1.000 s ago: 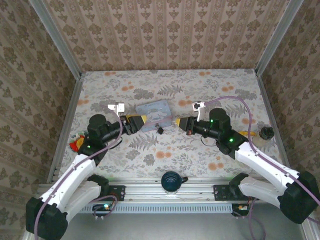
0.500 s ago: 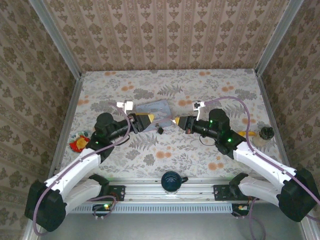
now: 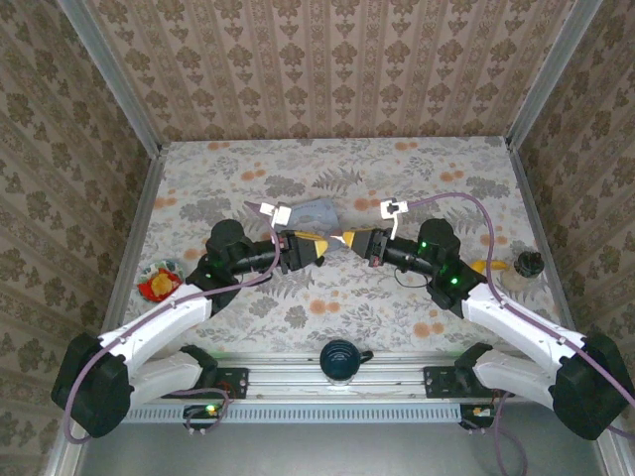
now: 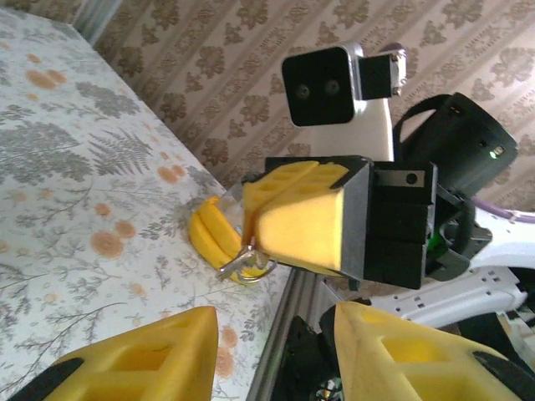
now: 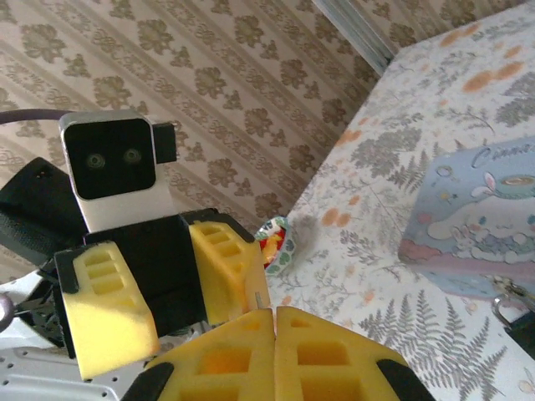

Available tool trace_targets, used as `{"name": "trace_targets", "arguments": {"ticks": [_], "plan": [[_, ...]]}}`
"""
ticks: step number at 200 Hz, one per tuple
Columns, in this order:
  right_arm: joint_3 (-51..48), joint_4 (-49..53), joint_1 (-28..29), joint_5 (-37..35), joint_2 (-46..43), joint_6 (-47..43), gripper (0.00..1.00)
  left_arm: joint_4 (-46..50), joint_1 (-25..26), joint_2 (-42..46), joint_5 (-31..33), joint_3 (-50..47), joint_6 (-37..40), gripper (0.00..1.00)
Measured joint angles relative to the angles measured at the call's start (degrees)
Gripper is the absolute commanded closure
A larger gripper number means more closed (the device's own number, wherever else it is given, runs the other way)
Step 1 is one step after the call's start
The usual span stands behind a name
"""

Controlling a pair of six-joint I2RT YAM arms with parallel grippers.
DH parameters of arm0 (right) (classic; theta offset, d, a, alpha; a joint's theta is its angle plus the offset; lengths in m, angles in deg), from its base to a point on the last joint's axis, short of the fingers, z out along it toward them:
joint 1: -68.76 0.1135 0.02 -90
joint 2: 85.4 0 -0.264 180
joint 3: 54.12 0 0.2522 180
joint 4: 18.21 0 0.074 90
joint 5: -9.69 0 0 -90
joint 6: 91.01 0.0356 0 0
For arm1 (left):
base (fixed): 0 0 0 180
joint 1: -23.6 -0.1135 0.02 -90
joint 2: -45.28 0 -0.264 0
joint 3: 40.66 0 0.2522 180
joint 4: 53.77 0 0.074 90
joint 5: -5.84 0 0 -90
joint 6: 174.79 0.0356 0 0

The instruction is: Unlock the padlock with the key

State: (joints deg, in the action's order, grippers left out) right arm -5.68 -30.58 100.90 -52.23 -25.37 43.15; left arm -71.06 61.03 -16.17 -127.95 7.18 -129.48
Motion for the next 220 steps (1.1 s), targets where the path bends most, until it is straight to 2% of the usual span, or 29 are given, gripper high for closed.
{"name": "trace_targets", "arguments": {"ticks": [78, 110, 152, 168, 189, 220], "plan": [[1.1, -1.9, 1.5, 2.3, 0.9, 0.0, 1.0, -4.6, 0.4, -1.6, -2.8, 0.6, 0.3, 0.7], [1.7, -2.0, 1.9, 2.4, 1.2, 0.0, 1.0, -5.4, 0.2, -1.6, -3.0, 0.6, 0.1, 0.71], [2.4, -1.8, 2.5, 2.4, 1.2, -0.4, 1.0, -4.3, -3.8, 1.6, -4.0, 0.4, -0.8, 0.69], [2.8, -1.7, 2.6, 2.4, 1.2, -0.5, 1.0, -2.5, -5.6, 5.0, -3.9, 0.4, -0.3, 0.64], [2.9, -1.7, 2.6, 2.7, 1.1, -0.4, 1.0, 1.7, -6.0, 9.0, -3.3, 0.5, 2.0, 0.56], [3.1, -1.6, 3.4, 3.8, 1.0, -0.4, 1.0, 6.5, -6.0, 9.3, -2.2, 0.9, 4.5, 0.56]]}}
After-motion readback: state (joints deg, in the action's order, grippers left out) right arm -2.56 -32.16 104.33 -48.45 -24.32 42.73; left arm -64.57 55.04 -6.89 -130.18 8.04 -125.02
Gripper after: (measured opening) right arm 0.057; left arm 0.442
